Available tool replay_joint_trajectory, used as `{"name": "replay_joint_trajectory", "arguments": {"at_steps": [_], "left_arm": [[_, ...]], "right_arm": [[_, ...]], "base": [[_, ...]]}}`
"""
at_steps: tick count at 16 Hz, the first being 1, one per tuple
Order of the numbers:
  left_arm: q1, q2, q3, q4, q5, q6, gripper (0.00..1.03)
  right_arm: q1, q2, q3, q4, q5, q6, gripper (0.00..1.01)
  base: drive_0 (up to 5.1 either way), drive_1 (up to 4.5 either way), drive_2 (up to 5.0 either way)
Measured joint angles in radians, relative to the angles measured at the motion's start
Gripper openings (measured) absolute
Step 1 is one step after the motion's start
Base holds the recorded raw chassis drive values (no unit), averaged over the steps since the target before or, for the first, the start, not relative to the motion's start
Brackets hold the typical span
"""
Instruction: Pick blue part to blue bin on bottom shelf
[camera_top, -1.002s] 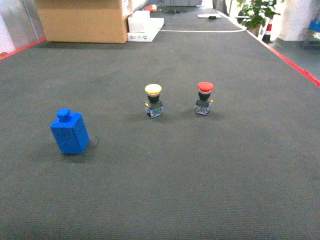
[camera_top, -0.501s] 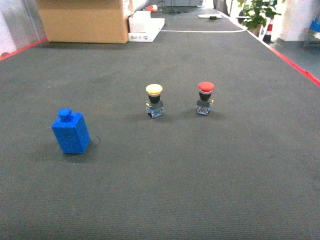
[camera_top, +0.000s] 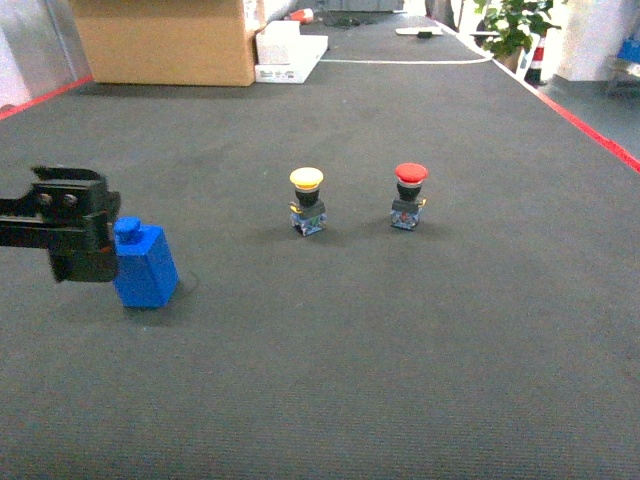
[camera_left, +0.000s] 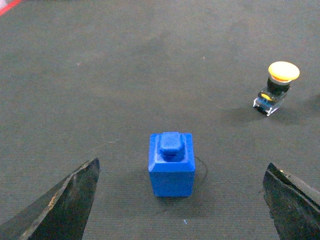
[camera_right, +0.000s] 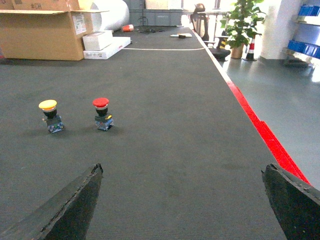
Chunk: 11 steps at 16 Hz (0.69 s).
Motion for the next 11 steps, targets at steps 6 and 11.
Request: {"name": "replay_joint_trajectory", "arguments": {"at_steps": [6,11], "left_arm": [[0.033,0.438,0.282,0.063,0.008,-0.003,0.98],[0.042,0.679,0.452,0.079,0.030,-0.031,0.98]], "right_arm": [[0.000,0.000,0.000,0.000,0.000,0.000,0.98],[0.000,0.000,0.000,0.000,0.000,0.000,0.98]], "base": [[0.0,0.00,0.0],[0.0,0.00,0.0]]}}
